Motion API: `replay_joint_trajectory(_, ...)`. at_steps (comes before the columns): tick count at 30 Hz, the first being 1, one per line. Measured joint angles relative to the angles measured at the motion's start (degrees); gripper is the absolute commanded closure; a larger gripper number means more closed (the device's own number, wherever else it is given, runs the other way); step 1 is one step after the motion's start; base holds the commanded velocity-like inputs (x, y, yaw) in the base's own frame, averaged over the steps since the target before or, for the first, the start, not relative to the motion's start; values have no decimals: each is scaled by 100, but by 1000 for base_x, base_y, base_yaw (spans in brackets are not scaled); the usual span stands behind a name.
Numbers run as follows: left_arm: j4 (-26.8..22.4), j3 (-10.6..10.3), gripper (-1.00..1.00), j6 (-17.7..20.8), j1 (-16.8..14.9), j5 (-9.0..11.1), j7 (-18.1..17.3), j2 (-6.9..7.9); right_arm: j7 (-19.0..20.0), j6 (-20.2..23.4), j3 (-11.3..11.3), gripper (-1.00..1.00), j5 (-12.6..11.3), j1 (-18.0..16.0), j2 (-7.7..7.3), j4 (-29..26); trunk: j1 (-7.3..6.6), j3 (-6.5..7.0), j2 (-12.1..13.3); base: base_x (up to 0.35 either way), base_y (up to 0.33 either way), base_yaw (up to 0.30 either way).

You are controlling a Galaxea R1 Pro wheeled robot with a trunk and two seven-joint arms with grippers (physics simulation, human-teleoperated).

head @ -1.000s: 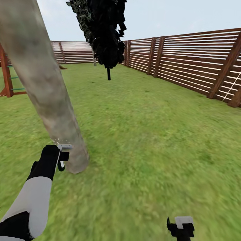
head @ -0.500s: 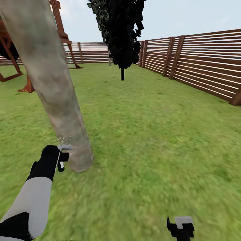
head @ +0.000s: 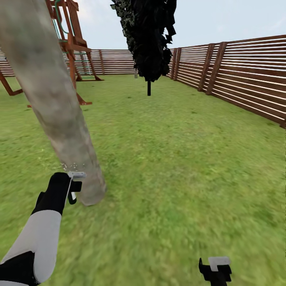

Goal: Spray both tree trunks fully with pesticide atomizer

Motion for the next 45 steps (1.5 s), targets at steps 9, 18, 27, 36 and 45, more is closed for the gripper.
replay_joint_trajectory(9,-3,1,100,-15,82,7,-9,-4,5,2,3,-100,-1,-1,19,1,1,0,0,145,-173,222)
replay_joint_trajectory(18,445,29,100,-857,780,177,5,-226,9,3,3,-100,-1,0,19,0,1,0,0,2,-1,276)
replay_joint_trajectory(27,605,32,100,-1534,791,250,680,-224,1,1,3,-100,-4,0,11,-9,-1,0,0,196,-180,8)
replay_joint_trajectory(36,988,366,100,-1780,969,653,720,-159,0,0,3,-100,-1,-2,19,-3,-1,-22,0,174,-230,213)
replay_joint_trajectory(45,961,373,100,-1781,975,670,703,-187,-2,0,2,-100,-1,0,18,-3,-1,-43,0,178,-231,150)
